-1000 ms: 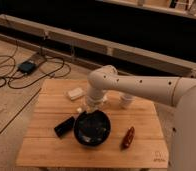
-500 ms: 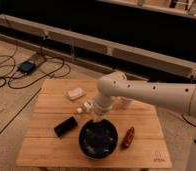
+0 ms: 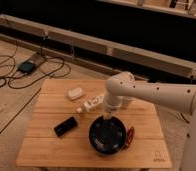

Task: Drag the ceramic bowl in a circle

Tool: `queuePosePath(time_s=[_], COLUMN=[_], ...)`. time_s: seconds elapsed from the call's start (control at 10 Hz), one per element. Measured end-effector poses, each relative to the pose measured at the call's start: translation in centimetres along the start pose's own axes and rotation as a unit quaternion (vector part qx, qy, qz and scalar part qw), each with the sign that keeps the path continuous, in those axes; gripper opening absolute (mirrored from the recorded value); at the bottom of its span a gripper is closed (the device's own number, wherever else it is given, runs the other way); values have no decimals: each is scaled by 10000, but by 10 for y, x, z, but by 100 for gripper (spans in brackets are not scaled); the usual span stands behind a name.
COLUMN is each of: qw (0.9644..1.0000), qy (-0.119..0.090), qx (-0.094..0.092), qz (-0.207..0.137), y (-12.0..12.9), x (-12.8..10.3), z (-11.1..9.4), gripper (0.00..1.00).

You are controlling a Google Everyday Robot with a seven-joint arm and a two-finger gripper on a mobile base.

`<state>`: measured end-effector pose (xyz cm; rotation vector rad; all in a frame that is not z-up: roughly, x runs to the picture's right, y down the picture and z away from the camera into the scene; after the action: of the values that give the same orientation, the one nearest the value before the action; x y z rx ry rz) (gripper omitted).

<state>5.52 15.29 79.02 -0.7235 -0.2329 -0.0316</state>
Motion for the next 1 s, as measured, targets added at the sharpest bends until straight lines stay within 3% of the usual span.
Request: queuePosePath(time_s=[0.2,0.4,0.5,0.7,1.0], qw=[9998,9994,9991,9987,9975], qy=[94,81,10,-160,-510], qx=[170,328,411,444,345], qz=[69,23,-59,-170,-353], y=[-25,-45,-53,-52,-24], x=[3,-9,-25,-51,-95], z=[-1,-6,-10,-12,-15], gripper=[0,0,0,0,0])
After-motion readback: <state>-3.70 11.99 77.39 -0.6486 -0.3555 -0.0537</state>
